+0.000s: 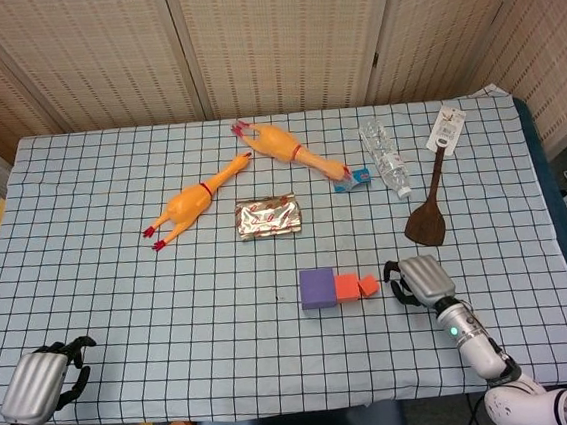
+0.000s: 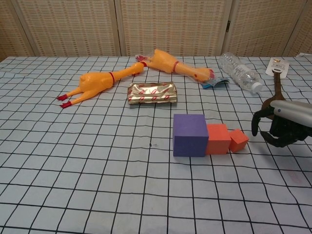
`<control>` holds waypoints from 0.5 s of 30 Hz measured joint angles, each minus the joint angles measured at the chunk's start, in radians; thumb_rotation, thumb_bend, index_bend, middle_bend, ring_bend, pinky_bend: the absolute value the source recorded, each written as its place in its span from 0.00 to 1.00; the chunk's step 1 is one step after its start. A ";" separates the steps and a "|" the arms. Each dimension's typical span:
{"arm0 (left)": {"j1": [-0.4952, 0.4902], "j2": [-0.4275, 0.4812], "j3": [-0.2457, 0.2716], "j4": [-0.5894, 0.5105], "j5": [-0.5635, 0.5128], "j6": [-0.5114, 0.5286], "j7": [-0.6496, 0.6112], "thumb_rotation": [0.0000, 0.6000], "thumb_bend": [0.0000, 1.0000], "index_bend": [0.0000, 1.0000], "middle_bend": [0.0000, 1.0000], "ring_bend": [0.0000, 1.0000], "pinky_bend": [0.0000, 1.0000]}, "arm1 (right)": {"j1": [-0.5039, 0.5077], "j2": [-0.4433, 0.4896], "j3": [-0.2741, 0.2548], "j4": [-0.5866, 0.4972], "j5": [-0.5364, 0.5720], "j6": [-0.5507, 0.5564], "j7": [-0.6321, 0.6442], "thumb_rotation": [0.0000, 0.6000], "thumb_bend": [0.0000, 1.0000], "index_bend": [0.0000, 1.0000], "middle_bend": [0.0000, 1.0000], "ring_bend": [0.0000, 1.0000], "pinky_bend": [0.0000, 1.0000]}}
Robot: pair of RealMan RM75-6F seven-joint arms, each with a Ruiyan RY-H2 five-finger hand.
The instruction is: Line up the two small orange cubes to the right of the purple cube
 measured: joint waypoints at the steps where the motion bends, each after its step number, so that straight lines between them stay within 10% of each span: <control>1: 0.000 0.000 0.000 0.000 0.000 -0.001 0.000 1.00 0.45 0.37 0.56 0.50 0.56 | 0.002 -0.002 -0.001 -0.001 0.000 -0.005 0.004 1.00 0.56 0.49 1.00 0.88 1.00; 15: 0.000 0.001 0.000 0.000 0.001 0.001 -0.003 1.00 0.45 0.37 0.56 0.50 0.56 | 0.005 -0.022 -0.020 0.017 -0.045 -0.015 0.061 1.00 0.56 0.49 1.00 0.88 1.00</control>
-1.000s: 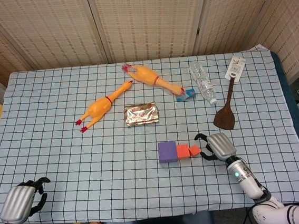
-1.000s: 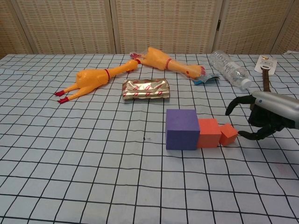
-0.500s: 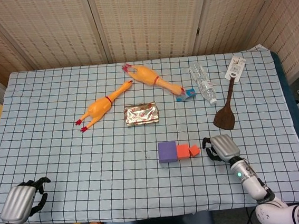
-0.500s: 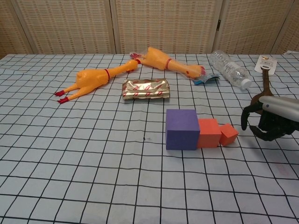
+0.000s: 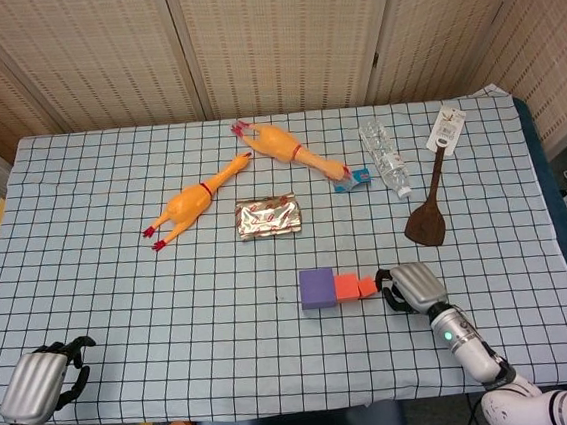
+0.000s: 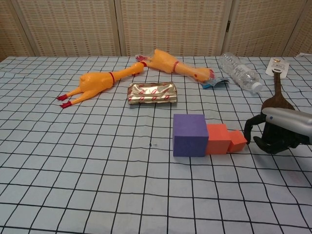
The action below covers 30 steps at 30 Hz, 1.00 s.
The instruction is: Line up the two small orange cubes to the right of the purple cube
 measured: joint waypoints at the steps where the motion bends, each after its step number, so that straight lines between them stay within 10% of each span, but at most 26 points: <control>1: 0.000 0.000 0.000 0.000 0.000 0.000 0.000 1.00 0.45 0.37 0.56 0.50 0.56 | 0.000 0.000 0.000 0.001 -0.001 0.000 0.001 1.00 0.56 0.48 1.00 0.88 1.00; 24: -0.001 -0.001 0.001 0.001 0.001 -0.001 0.001 1.00 0.45 0.37 0.56 0.50 0.56 | -0.012 0.020 -0.018 0.003 -0.051 0.032 0.021 1.00 0.56 0.41 1.00 0.88 1.00; 30: -0.002 -0.002 0.000 0.005 -0.001 -0.004 0.001 1.00 0.45 0.37 0.56 0.50 0.56 | -0.055 0.053 -0.018 -0.018 -0.078 0.176 -0.074 1.00 0.38 0.41 0.99 0.77 1.00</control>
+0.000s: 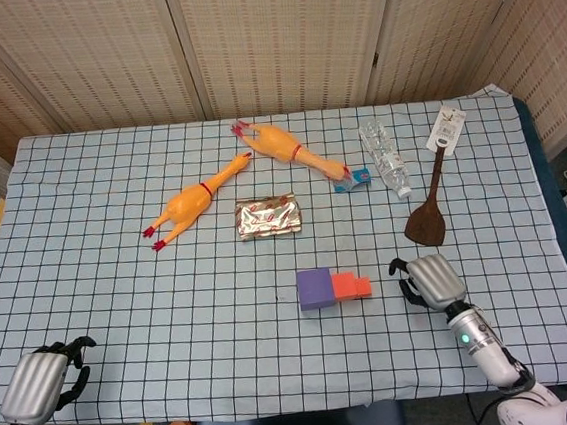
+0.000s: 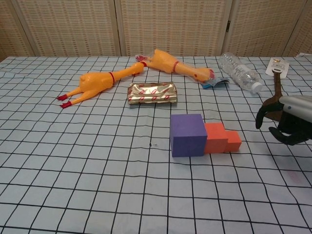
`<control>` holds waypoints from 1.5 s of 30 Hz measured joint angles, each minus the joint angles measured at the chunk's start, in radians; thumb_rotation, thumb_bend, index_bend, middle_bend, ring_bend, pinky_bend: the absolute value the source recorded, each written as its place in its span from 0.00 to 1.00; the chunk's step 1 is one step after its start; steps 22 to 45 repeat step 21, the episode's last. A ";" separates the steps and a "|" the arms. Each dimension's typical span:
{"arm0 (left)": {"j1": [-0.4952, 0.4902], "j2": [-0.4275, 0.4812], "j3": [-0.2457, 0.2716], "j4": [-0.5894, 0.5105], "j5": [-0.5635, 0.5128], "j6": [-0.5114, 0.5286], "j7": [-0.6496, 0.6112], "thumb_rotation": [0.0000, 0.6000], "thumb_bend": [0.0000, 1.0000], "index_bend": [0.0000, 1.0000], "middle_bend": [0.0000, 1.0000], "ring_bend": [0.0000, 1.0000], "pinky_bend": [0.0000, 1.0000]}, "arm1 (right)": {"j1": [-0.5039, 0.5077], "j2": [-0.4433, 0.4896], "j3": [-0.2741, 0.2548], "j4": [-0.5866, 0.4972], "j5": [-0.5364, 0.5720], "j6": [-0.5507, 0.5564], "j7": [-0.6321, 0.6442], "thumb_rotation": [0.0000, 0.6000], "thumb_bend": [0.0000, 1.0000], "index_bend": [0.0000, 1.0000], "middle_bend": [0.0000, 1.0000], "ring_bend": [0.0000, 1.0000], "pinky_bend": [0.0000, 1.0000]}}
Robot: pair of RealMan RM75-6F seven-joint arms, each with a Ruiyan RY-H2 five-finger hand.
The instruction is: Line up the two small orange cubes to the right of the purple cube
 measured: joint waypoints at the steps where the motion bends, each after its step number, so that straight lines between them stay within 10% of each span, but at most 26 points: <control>1: 0.000 -0.001 0.000 0.001 -0.001 -0.001 0.000 1.00 0.45 0.37 0.56 0.50 0.56 | -0.013 0.006 0.000 -0.001 -0.014 0.042 -0.004 1.00 0.36 0.41 0.98 0.74 1.00; 12: -0.004 -0.005 -0.004 0.005 -0.008 -0.007 0.004 1.00 0.45 0.37 0.56 0.50 0.56 | -0.133 0.042 0.009 0.047 -0.113 0.287 0.040 1.00 0.27 0.39 0.65 0.46 0.89; 45: -0.016 -0.017 -0.018 0.016 -0.010 -0.010 -0.003 1.00 0.45 0.37 0.56 0.50 0.56 | -0.159 0.055 -0.005 0.073 -0.165 0.312 0.089 1.00 0.27 0.38 0.64 0.45 0.89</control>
